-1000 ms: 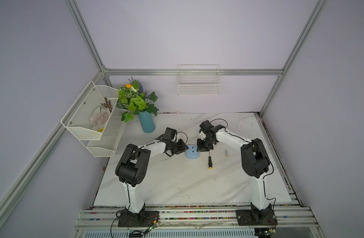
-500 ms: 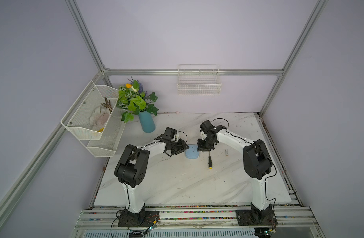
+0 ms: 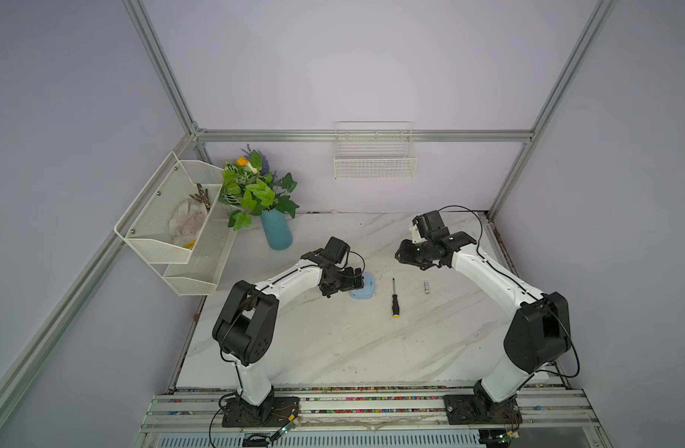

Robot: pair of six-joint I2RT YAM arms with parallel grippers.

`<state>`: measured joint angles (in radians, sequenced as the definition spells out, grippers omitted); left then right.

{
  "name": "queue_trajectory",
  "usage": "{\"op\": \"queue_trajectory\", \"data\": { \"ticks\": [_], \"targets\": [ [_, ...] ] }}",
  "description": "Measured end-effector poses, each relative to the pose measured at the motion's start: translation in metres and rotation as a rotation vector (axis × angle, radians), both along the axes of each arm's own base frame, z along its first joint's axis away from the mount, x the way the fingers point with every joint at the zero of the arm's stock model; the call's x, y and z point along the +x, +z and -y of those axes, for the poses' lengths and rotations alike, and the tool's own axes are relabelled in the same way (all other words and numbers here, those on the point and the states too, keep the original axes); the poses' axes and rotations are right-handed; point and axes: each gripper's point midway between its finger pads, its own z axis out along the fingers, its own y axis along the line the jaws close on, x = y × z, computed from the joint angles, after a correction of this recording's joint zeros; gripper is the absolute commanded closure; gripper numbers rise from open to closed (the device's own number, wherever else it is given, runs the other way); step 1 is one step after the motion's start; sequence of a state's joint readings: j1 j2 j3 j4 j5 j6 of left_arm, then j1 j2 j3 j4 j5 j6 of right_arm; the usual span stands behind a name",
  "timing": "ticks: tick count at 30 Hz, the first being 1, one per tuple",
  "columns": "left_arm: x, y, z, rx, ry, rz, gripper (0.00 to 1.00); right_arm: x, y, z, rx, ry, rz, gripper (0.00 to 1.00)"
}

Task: Remove the battery from the alarm
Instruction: Adjust the alarm at the center of the board.

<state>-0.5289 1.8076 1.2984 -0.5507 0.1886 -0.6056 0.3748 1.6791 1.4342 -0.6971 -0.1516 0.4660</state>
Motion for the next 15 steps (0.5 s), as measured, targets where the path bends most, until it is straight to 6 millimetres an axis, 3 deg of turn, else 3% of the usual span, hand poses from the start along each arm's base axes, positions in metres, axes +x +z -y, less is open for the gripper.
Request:
{"op": "queue_trajectory", "data": {
  "ticks": [7, 15],
  "targets": [
    [0.007, 0.003, -0.001, 0.138, -0.001, 0.015, 0.0, -0.009, -0.025, 0.013, -0.029, -0.012, -0.056, 0.54],
    [0.018, -0.003, 0.017, 0.189, -0.029, 0.011, 0.0, -0.009, -0.029, 0.025, -0.03, -0.022, -0.058, 0.54]
  ]
}}
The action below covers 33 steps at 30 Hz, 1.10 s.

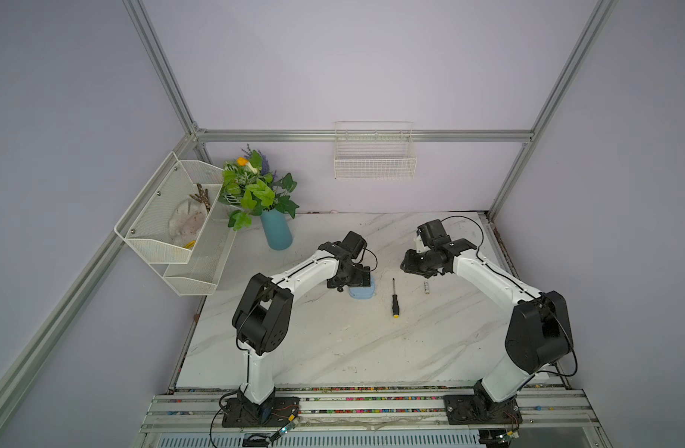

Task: Remove the battery from the alarm
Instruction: Adjust the alarm at the center of the board.

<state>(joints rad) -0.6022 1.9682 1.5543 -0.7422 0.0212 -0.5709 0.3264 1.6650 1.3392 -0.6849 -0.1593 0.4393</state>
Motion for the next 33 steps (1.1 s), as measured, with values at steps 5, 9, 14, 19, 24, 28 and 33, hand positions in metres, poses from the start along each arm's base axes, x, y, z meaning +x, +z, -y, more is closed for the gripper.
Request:
{"op": "queue_trajectory", "data": {
  "ticks": [5, 9, 14, 19, 24, 28, 33],
  "targets": [
    [0.0, -0.01, 0.011, 0.023, -0.019, -0.026, 0.0, -0.001, 0.001, 0.006, 0.012, -0.005, 0.004, 0.53],
    [0.002, -0.016, 0.02, 0.036, -0.028, -0.036, 0.0, -0.004, -0.002, 0.01, 0.012, -0.006, -0.002, 0.53],
    [0.004, -0.016, 0.027, 0.048, -0.037, -0.037, 0.0, -0.007, -0.006, 0.013, 0.015, -0.008, -0.013, 0.54],
    [0.006, -0.021, 0.031, 0.071, -0.04, -0.045, 0.0, -0.007, -0.008, 0.015, 0.021, -0.01, -0.017, 0.54],
    [0.009, -0.031, 0.031, 0.11, -0.038, -0.059, 0.0, -0.006, -0.008, 0.016, 0.024, -0.011, -0.016, 0.54],
    [0.01, -0.036, 0.03, 0.133, -0.036, -0.065, 0.0, -0.006, -0.007, 0.016, 0.028, -0.007, -0.013, 0.53],
    [0.011, -0.037, 0.03, 0.145, -0.037, -0.065, 0.0, -0.004, -0.006, 0.015, 0.039, -0.003, -0.005, 0.54]
  ]
}}
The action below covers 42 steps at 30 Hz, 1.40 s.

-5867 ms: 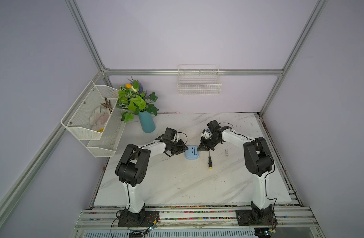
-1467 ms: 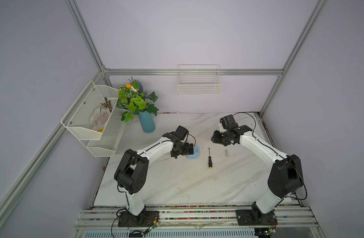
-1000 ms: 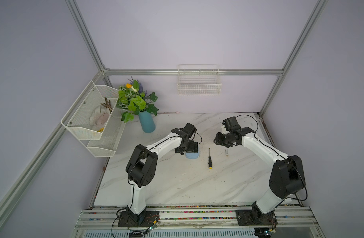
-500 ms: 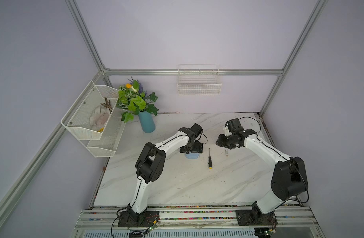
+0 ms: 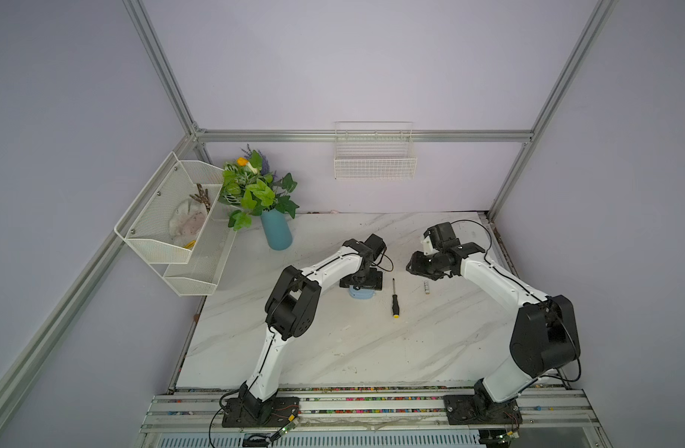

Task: Remove the battery from the alarm
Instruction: Adjust the alarm at the center of the board.

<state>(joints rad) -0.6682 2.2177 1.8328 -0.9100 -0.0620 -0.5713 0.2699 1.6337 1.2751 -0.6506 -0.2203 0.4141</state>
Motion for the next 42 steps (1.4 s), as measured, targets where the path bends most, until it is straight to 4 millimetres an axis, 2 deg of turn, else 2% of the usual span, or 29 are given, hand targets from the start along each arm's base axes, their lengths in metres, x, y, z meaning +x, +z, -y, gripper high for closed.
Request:
{"op": "queue_trajectory", "data": {
  "ticks": [7, 15, 17, 24, 28, 30, 32, 36, 39, 42],
  "targets": [
    [0.002, -0.002, 0.0, 0.013, -0.002, -0.006, 0.01, 0.001, 0.001, -0.002, 0.011, 0.007, 0.006, 0.54],
    [0.003, -0.002, 0.002, 0.02, -0.028, -0.003, 0.29, -0.001, -0.003, -0.002, 0.011, 0.016, 0.002, 0.55],
    [0.003, -0.002, 0.002, 0.022, -0.041, -0.001, 0.32, -0.002, -0.006, -0.002, 0.009, 0.019, -0.001, 0.56],
    [0.002, 0.004, 0.002, 0.034, -0.166, 0.012, 0.33, -0.003, -0.004, -0.001, 0.001, 0.041, 0.046, 0.57],
    [0.003, 0.027, 0.003, -0.002, -0.292, 0.042, 0.32, 0.001, 0.008, -0.002, 0.004, 0.082, 0.181, 0.56],
    [0.005, 0.045, 0.0, -0.031, -0.348, 0.065, 0.26, 0.002, 0.011, -0.005, 0.01, 0.122, 0.26, 0.55],
    [0.008, 0.063, -0.008, -0.054, -0.395, 0.089, 0.22, 0.003, 0.01, -0.01, 0.009, 0.18, 0.338, 0.53],
    [0.008, 0.085, -0.029, -0.078, -0.461, 0.1, 0.16, 0.006, 0.009, -0.02, -0.041, 0.309, 0.449, 0.5],
    [0.001, 0.094, -0.042, -0.09, -0.514, 0.087, 0.14, 0.007, 0.015, -0.033, -0.113, 0.432, 0.551, 0.46],
    [-0.011, 0.1, -0.052, -0.11, -0.56, 0.061, 0.14, -0.003, 0.015, -0.06, -0.207, 0.593, 0.661, 0.42]
  ]
}}
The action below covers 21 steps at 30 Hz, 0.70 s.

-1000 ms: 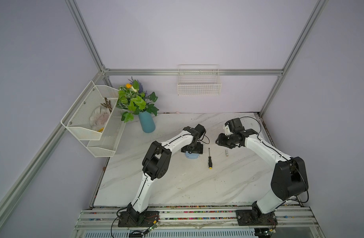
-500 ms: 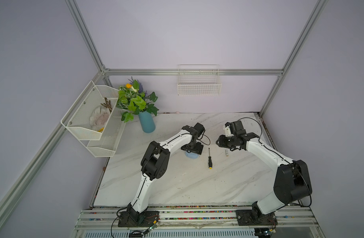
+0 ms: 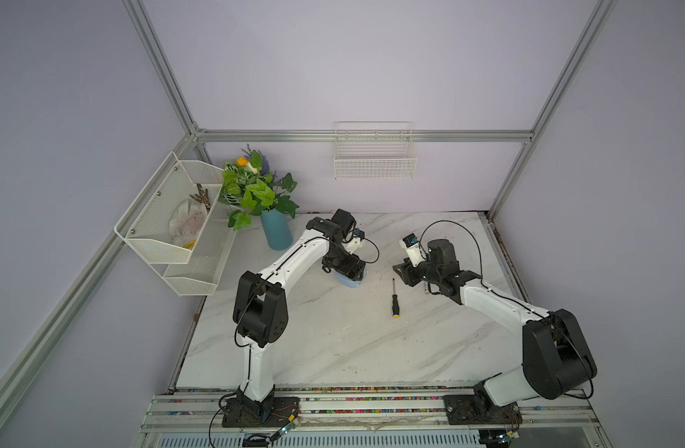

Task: Remove the battery from the alarm
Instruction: Adjust the alarm at the center of the board.

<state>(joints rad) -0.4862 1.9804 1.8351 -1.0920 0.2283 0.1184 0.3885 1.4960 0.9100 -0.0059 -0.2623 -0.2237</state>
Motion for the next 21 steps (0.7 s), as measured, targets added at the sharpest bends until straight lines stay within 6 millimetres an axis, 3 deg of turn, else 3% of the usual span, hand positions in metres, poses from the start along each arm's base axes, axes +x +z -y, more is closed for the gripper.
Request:
{"op": "queue_trajectory", "data": {
  "ticks": [5, 10, 13, 14, 21],
  "targets": [
    [-0.021, 0.013, -0.014, -0.049, -0.058, -0.04, 0.14, -0.037, -0.024, -0.042, -0.199, 0.223, 0.18, 0.4],
    [-0.033, 0.026, -0.022, -0.123, -0.083, -0.066, 0.14, -0.055, -0.033, -0.061, -0.316, 0.341, 0.357, 0.36],
    [-0.036, 0.03, -0.018, -0.159, -0.101, -0.076, 0.14, -0.058, -0.022, -0.067, -0.348, 0.364, 0.472, 0.36],
    [-0.037, 0.03, -0.016, -0.169, -0.109, -0.079, 0.14, -0.059, -0.017, -0.069, -0.352, 0.367, 0.514, 0.3],
    [-0.042, 0.034, -0.01, -0.208, -0.134, -0.093, 0.13, -0.061, 0.022, -0.083, -0.365, 0.374, 0.73, 0.29]
  ]
}}
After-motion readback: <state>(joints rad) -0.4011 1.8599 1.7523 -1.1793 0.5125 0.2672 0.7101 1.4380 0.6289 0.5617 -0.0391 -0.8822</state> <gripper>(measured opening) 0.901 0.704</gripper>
